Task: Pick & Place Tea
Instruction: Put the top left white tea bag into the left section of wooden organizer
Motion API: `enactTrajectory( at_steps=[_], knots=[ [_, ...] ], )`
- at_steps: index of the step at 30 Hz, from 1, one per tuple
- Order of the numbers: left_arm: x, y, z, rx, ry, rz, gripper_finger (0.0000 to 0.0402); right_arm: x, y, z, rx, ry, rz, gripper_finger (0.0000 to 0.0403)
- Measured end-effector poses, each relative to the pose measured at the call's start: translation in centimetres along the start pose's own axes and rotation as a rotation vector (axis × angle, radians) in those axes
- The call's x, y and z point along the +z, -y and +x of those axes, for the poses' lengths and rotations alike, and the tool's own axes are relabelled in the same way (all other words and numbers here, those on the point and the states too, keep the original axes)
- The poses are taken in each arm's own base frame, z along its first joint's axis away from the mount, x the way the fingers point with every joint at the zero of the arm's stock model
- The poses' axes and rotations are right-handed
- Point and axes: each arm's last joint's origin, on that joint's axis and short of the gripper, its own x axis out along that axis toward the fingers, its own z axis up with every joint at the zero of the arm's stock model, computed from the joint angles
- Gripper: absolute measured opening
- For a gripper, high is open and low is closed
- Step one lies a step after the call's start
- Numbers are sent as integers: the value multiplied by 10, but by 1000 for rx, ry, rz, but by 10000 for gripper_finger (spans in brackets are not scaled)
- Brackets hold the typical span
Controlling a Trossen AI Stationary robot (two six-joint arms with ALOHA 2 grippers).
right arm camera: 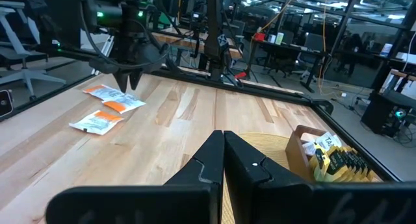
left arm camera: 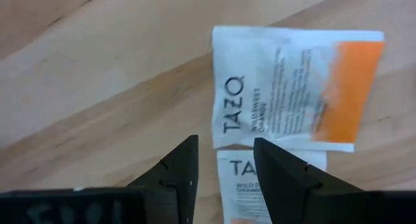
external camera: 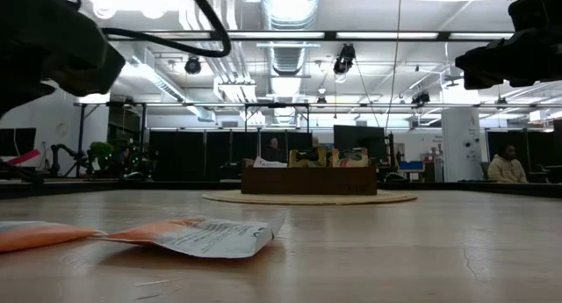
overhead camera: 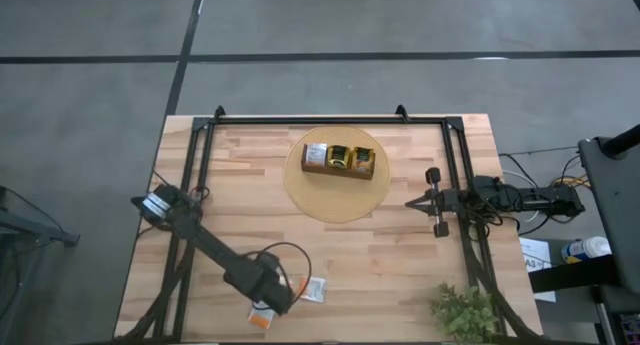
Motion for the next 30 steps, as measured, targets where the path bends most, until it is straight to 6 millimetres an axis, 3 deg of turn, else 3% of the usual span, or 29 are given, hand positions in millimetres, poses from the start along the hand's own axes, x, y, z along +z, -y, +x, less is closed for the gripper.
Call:
enactTrajectory(
  at_steps=[9,30],
  knots=[
    [-11,-3,1,-2,21,-55,142,0,0,0,0,0,0,9],
    [-6,-6,14,-33,85,-111,142,0,0,0,0,0,0,9]
  ],
)
